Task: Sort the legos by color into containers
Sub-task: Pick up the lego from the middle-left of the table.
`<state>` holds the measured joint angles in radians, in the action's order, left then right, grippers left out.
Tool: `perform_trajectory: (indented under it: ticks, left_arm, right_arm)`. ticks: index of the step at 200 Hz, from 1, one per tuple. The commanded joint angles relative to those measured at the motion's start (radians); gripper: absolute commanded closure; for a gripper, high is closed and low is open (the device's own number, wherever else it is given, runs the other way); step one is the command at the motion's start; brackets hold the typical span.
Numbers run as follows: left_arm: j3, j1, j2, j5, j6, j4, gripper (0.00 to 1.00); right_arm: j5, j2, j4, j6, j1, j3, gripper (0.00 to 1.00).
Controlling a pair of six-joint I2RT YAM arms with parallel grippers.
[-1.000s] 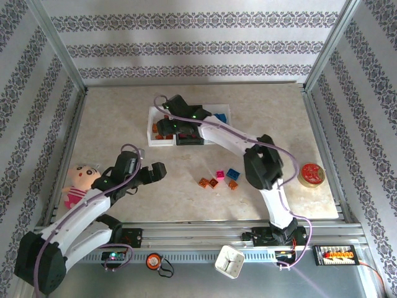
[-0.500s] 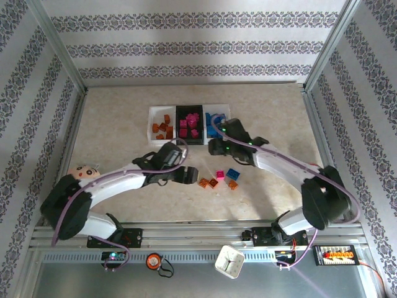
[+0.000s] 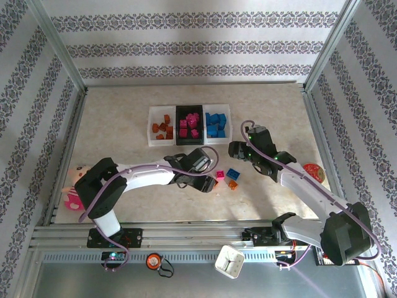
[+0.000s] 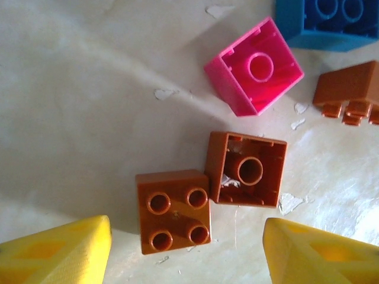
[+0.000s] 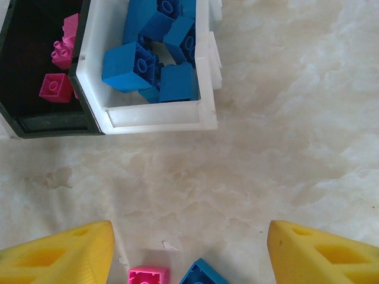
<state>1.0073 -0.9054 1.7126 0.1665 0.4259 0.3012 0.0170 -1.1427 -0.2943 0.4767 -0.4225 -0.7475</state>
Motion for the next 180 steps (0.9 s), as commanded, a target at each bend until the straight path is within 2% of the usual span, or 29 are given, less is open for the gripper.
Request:
perform_trajectory:
  ticks: [1,70,109,143,180]
  left_arm:
    - [0.031,-0.029,0.03,-0.064,-0.038,0.074,0.33]
    - [0.051,-0.041,0.092,-0.134,-0.085,0.019,0.41]
    - [0.051,-0.043,0.111,-0.122,-0.087,0.006,0.51]
    - [-0.002,-0.042,0.053,-0.127,-0.06,-0.005,0.62]
    - [-0.072,-0.004,-0.094,-0.204,-0.033,0.009,0.69]
  right_arm:
    - [-0.006,0.02,0.01,0.022,0.007,0.019,0.31]
    - [-0.017,0.043,0.008,0.023,0.013,0.028,0.31]
    - [-0.017,0.054,0.002,0.022,0.019,0.031,0.3]
    - [-0.02,0.056,0.006,0.025,0.024,0.037,0.3]
    - [-0.031,0.053,0.013,0.032,0.024,0.037,0.3]
